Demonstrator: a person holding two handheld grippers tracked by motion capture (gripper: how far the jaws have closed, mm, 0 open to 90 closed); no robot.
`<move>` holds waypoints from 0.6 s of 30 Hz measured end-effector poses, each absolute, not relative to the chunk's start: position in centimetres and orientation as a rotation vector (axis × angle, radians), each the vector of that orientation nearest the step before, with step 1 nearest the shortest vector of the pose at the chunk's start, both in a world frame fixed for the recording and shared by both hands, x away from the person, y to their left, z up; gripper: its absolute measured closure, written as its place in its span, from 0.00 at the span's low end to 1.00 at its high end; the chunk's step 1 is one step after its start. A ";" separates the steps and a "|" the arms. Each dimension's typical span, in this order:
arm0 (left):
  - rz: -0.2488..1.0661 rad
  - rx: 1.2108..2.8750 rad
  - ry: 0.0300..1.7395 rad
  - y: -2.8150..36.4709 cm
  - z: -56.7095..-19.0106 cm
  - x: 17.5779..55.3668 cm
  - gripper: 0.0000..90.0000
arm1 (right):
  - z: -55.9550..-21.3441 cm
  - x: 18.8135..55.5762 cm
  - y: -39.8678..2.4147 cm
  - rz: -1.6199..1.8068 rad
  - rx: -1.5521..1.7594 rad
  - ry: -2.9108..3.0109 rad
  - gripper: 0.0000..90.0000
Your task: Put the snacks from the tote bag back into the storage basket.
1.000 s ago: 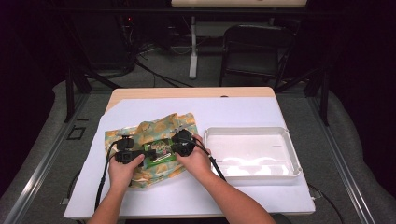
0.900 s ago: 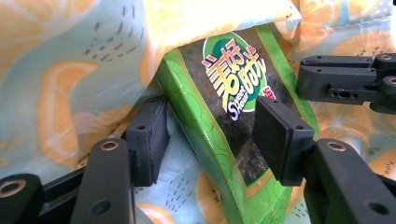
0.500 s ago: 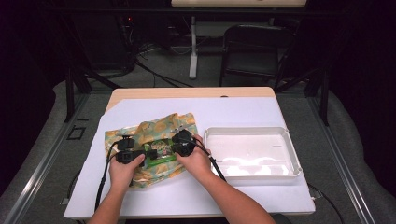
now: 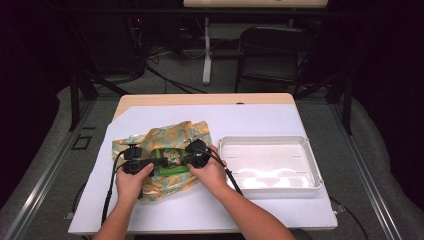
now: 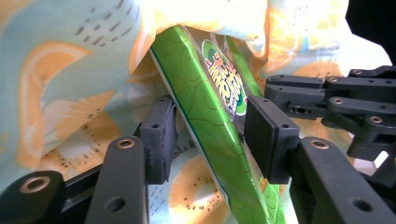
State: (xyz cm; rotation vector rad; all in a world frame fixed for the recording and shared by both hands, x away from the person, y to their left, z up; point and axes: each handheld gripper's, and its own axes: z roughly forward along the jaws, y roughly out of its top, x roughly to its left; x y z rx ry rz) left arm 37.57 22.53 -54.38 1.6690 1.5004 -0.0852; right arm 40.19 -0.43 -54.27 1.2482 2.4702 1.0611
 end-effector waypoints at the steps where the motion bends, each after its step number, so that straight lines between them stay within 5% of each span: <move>1: -0.085 1.664 1.501 22.5 -54.3 37.6 0.62 | -54.2 40.2 -0.5 1.054 1.243 2.477 0.93; 18: -0.101 1.602 1.518 22.5 -54.0 37.3 0.69 | -53.8 39.7 -0.5 1.120 1.235 2.471 0.89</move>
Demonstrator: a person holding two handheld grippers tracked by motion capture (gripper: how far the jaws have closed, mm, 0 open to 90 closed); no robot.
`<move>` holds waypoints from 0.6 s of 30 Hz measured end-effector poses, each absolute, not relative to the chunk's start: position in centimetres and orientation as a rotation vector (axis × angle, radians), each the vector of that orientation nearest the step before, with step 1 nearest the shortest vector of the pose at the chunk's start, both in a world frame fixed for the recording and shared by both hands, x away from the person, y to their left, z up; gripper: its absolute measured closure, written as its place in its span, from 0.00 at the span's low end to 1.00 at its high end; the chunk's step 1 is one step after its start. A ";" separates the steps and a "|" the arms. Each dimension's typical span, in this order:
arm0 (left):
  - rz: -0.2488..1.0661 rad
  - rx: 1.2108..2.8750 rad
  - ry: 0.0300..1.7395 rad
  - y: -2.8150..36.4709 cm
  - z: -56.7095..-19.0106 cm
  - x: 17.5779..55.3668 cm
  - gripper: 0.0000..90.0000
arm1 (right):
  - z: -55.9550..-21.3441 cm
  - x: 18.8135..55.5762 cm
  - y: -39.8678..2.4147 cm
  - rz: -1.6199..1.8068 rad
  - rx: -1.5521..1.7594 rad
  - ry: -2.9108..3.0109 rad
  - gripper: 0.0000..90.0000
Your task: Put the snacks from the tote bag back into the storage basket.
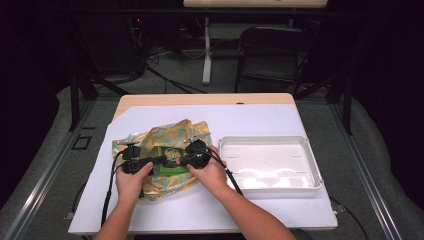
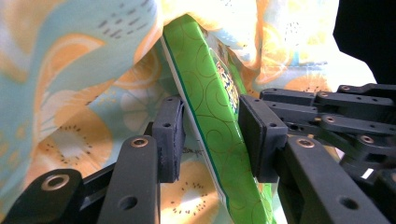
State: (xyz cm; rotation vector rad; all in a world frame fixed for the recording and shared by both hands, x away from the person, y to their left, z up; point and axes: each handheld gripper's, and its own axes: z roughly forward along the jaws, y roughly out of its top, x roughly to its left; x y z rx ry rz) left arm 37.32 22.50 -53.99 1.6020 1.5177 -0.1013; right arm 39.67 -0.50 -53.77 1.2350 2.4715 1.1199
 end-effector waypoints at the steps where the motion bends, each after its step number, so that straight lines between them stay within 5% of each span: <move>1: -0.102 1.607 1.519 22.5 -54.0 37.3 0.69 | -53.3 39.3 -0.6 1.128 1.205 2.467 0.88; 18: -0.137 1.565 1.541 22.8 -53.9 37.3 0.73 | -51.6 35.5 -2.3 1.205 1.047 2.478 0.86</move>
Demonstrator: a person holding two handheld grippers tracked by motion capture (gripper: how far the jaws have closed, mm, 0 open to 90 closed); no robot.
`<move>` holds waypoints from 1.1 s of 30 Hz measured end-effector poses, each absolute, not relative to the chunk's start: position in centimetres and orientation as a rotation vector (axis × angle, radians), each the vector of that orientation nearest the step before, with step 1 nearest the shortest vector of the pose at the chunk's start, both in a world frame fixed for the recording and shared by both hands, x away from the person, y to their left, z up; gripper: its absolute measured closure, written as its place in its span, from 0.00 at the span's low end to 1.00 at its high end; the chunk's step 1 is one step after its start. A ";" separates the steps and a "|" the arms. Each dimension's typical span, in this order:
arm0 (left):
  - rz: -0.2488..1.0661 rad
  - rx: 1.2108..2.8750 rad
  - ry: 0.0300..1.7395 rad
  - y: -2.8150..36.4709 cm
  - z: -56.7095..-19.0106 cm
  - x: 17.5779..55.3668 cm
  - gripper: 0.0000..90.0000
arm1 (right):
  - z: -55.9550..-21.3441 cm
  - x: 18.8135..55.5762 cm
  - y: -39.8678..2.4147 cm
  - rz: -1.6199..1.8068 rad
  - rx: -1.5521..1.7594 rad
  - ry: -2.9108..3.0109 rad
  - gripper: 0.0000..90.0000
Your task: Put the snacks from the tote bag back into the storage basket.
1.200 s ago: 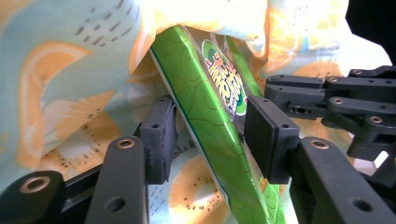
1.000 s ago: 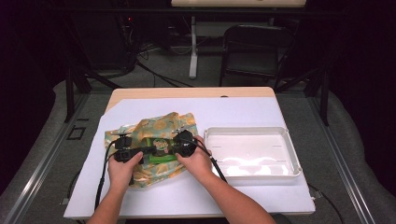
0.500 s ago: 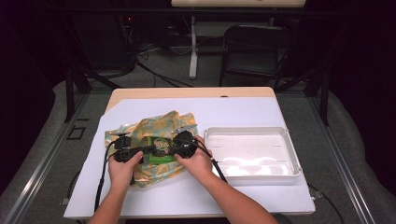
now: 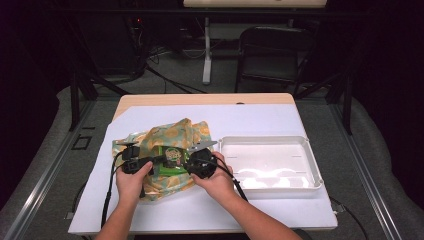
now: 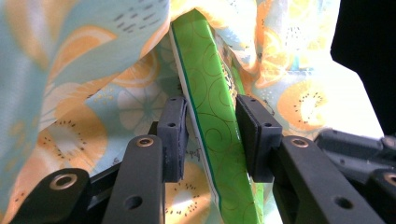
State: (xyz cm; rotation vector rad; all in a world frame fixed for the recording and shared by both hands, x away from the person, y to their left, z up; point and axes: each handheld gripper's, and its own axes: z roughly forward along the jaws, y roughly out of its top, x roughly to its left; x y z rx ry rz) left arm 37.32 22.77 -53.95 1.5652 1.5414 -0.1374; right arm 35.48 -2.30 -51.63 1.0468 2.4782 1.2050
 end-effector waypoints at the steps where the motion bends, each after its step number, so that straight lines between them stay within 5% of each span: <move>1: -0.140 1.547 1.547 22.8 -54.0 37.3 0.73 | -51.8 35.1 -2.2 1.204 1.038 2.489 0.86; 33: -0.226 1.424 1.562 24.0 -54.2 37.4 0.80 | -55.3 33.9 -1.9 1.042 1.035 2.573 0.86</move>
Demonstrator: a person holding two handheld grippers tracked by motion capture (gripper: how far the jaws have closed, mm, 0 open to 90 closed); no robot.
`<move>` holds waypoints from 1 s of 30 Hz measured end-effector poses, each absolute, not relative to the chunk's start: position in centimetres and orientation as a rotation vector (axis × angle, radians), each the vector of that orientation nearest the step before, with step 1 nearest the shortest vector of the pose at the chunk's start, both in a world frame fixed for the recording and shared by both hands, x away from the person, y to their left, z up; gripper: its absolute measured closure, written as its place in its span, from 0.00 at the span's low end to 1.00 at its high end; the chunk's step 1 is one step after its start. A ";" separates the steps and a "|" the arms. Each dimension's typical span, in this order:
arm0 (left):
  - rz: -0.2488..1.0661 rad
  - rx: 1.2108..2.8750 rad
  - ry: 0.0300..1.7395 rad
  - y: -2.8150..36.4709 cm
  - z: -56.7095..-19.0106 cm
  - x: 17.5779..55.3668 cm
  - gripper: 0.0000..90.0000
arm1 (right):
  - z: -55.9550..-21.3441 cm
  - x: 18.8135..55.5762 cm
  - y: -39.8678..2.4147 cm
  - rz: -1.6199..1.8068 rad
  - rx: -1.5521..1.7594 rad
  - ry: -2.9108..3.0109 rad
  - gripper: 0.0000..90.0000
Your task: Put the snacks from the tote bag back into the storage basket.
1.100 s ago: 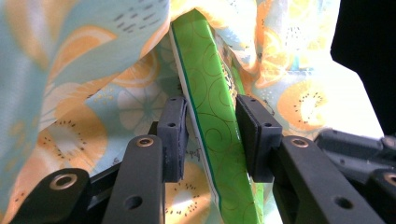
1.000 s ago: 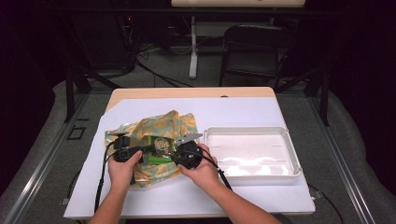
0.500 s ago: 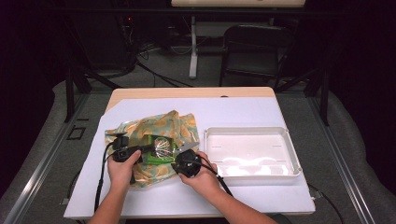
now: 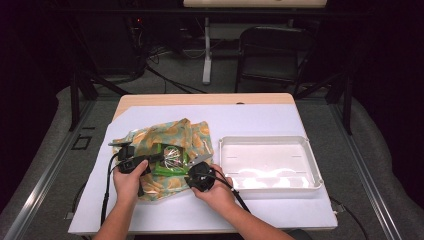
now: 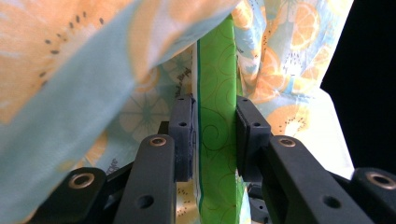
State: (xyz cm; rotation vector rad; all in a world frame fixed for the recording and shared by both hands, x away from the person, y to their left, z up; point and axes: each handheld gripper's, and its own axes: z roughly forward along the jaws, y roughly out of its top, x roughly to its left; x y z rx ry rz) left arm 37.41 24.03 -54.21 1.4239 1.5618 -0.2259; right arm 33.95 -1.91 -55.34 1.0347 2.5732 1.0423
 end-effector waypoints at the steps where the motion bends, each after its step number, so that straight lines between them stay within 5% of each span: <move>1: -0.226 1.424 1.562 24.0 -54.2 37.4 0.80 | -55.3 33.9 -1.9 1.042 1.035 2.573 0.86; 30: -0.285 1.363 1.536 25.9 -52.7 35.2 0.81 | -55.7 34.1 -2.1 1.070 1.070 2.563 0.89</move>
